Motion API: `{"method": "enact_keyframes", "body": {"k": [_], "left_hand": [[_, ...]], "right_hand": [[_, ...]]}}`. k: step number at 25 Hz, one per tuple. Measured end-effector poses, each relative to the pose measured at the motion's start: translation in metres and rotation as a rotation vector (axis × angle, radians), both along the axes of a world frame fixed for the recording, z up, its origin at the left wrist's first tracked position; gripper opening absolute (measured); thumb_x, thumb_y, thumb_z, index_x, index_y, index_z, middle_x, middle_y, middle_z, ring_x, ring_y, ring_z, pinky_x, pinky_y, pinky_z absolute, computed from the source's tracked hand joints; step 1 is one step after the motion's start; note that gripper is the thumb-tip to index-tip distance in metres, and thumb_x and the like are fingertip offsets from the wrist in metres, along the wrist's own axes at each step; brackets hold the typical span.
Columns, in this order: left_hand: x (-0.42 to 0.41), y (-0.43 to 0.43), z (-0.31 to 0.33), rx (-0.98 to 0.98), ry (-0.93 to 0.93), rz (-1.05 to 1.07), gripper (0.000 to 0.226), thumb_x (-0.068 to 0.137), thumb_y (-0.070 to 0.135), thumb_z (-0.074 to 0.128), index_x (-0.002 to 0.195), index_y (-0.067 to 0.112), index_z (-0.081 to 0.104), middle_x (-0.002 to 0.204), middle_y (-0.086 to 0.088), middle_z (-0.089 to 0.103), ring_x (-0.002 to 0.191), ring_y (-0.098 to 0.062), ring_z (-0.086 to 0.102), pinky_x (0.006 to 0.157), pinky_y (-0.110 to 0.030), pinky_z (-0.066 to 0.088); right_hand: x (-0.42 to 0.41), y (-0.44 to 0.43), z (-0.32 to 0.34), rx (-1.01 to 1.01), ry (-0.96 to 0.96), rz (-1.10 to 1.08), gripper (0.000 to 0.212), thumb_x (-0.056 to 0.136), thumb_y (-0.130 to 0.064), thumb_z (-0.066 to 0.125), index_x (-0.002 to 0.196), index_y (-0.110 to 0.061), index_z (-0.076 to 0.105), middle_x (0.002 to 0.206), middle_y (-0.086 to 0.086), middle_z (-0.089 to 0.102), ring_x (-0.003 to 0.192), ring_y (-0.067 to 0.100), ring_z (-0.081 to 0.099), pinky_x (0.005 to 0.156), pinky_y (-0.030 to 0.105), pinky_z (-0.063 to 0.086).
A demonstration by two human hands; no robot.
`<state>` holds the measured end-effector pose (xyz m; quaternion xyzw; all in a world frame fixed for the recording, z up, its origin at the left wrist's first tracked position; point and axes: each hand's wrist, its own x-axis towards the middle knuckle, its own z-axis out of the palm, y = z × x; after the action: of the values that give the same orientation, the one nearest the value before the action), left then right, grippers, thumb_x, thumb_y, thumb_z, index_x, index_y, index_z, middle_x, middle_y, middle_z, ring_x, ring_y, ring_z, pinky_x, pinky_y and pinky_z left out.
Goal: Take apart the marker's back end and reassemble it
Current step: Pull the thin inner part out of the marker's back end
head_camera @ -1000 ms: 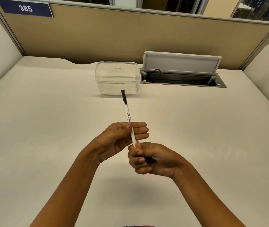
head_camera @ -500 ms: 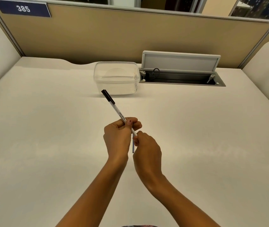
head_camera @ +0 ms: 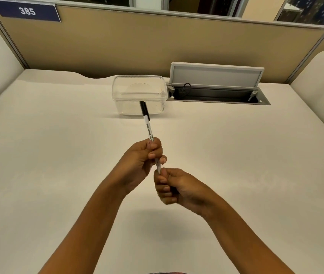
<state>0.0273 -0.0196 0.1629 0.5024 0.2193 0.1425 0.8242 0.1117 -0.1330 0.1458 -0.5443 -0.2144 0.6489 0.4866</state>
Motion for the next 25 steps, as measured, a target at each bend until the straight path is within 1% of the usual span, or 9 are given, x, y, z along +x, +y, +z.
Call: {"method": "enact_keyframes", "body": {"k": [4,7,9,11,13,15,19,22,25], "left_hand": [[0.015,-0.021,-0.005,0.102,0.16,0.395,0.04,0.084,-0.011,0.014,0.064,0.016,0.037,0.047,0.008,0.035,0.046,-0.008,0.044,0.05,-0.013,0.037],[0.024,-0.03,-0.004,0.036,0.161,0.528,0.039,0.091,0.0,0.016,0.066,0.017,0.04,0.05,0.006,0.038,0.046,-0.005,0.048,0.04,-0.013,0.035],[0.023,-0.025,-0.006,0.035,0.163,0.505,0.039,0.096,0.006,0.018,0.067,0.019,0.041,0.049,0.009,0.038,0.048,-0.005,0.049,0.039,-0.018,0.031],[0.018,-0.017,-0.009,0.022,0.136,0.406,0.039,0.098,0.007,0.018,0.068,0.019,0.041,0.048,0.01,0.038,0.048,-0.006,0.048,0.037,-0.019,0.029],[0.013,-0.009,-0.008,-0.074,0.062,0.316,0.039,0.096,0.001,0.017,0.068,0.017,0.039,0.046,0.01,0.037,0.045,-0.007,0.045,0.044,-0.021,0.04],[0.01,-0.004,-0.004,-0.187,-0.001,0.263,0.039,0.091,-0.005,0.016,0.066,0.016,0.037,0.046,0.008,0.035,0.042,-0.008,0.04,0.052,-0.021,0.044],[0.01,-0.004,-0.001,-0.219,-0.009,0.234,0.038,0.084,-0.011,0.014,0.065,0.015,0.035,0.046,0.006,0.033,0.039,-0.009,0.033,0.045,-0.02,0.038],[0.011,-0.005,-0.002,-0.211,-0.009,0.286,0.039,0.081,-0.012,0.013,0.063,0.015,0.035,0.045,0.006,0.032,0.039,-0.009,0.032,0.043,-0.019,0.034],[0.013,-0.002,-0.006,-0.241,0.005,0.35,0.039,0.08,-0.011,0.013,0.062,0.015,0.035,0.045,0.006,0.031,0.039,-0.009,0.03,0.041,-0.019,0.033]], "right_hand": [[-0.021,0.011,-0.015,-0.119,-0.967,-0.23,0.032,0.092,-0.003,0.039,0.065,-0.018,0.049,0.063,-0.004,0.051,0.054,0.011,0.039,0.052,0.022,0.029],[-0.035,0.013,-0.026,-0.081,-1.268,-0.326,0.015,0.095,-0.009,0.047,0.089,-0.012,0.061,0.082,-0.001,0.063,0.067,0.008,0.048,0.06,0.016,0.034],[-0.029,0.013,-0.025,-0.04,-1.181,-0.245,0.02,0.097,-0.013,0.046,0.083,-0.015,0.06,0.076,-0.003,0.061,0.061,0.006,0.046,0.059,0.016,0.035],[-0.011,0.01,-0.016,0.031,-0.728,-0.154,0.029,0.098,-0.021,0.045,0.076,-0.014,0.063,0.065,-0.005,0.055,0.053,0.007,0.044,0.054,0.02,0.035],[0.007,0.002,-0.008,0.097,-0.265,-0.068,0.031,0.098,-0.027,0.047,0.082,-0.01,0.066,0.066,-0.003,0.053,0.055,0.008,0.042,0.05,0.02,0.035],[0.017,-0.003,-0.007,0.126,-0.062,-0.031,0.031,0.098,-0.026,0.046,0.087,-0.006,0.067,0.069,-0.001,0.054,0.057,0.007,0.042,0.05,0.018,0.036],[0.015,-0.005,-0.008,0.19,-0.133,-0.033,0.026,0.095,-0.02,0.051,0.084,-0.004,0.068,0.066,-0.001,0.058,0.053,0.005,0.044,0.048,0.015,0.037],[0.011,-0.004,-0.008,0.197,-0.353,-0.124,0.02,0.091,-0.015,0.06,0.08,-0.003,0.073,0.065,0.008,0.06,0.051,0.01,0.044,0.047,0.019,0.037],[-0.001,-0.002,-0.006,0.158,-0.59,-0.229,0.017,0.087,-0.017,0.065,0.078,-0.008,0.076,0.058,0.003,0.064,0.043,0.01,0.044,0.045,0.018,0.038]]}}
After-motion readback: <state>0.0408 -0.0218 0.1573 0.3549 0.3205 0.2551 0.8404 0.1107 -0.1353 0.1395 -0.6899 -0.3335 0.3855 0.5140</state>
